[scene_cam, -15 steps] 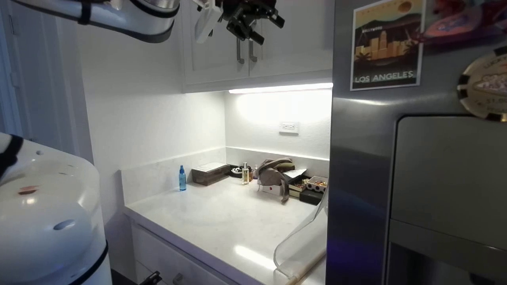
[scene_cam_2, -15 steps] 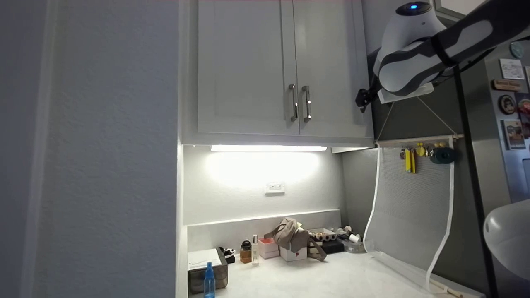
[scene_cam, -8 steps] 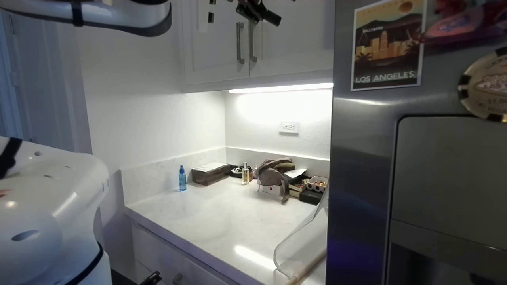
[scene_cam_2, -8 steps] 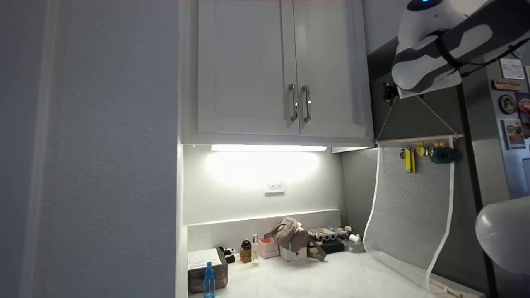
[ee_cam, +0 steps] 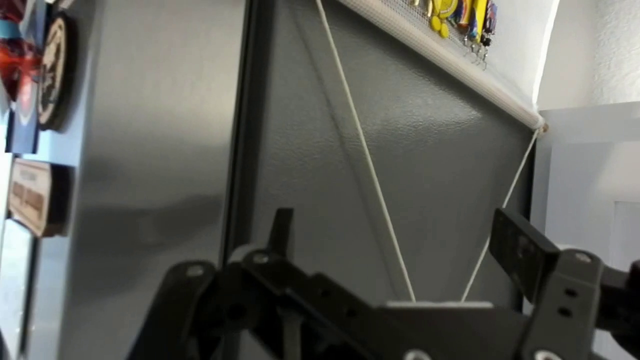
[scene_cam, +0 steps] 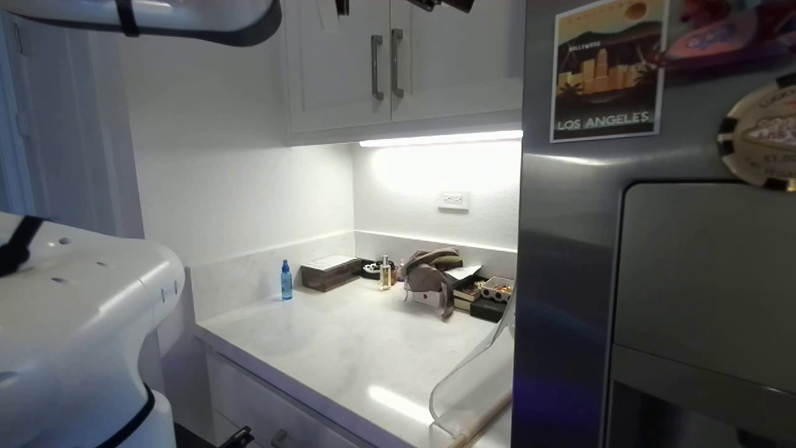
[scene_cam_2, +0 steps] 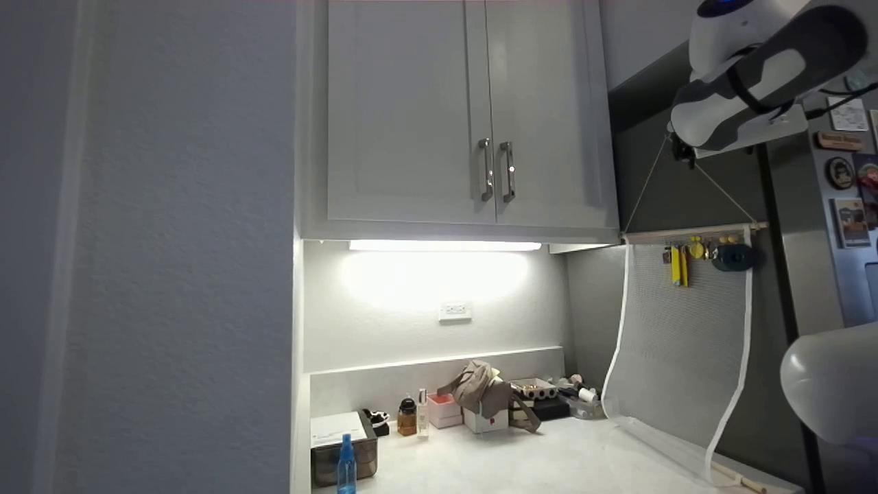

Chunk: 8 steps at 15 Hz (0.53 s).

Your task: Take the net from the fridge and put it on the countertop

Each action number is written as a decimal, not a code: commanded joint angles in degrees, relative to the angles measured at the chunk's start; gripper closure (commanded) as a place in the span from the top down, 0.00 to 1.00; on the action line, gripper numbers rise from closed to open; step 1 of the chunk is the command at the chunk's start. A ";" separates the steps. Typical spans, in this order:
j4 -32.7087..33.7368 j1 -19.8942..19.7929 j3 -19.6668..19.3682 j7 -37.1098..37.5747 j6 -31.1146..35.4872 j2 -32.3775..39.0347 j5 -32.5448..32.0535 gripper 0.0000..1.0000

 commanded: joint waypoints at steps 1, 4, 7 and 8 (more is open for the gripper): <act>1.01 -3.08 1.11 0.34 2.44 1.77 -0.88 1.00; 1.86 -3.67 1.41 -1.42 5.81 3.80 -1.42 1.00; 2.83 -4.94 1.81 -2.03 9.42 6.32 -1.97 1.00; 3.29 -5.46 1.88 -2.21 10.52 7.41 -2.05 1.00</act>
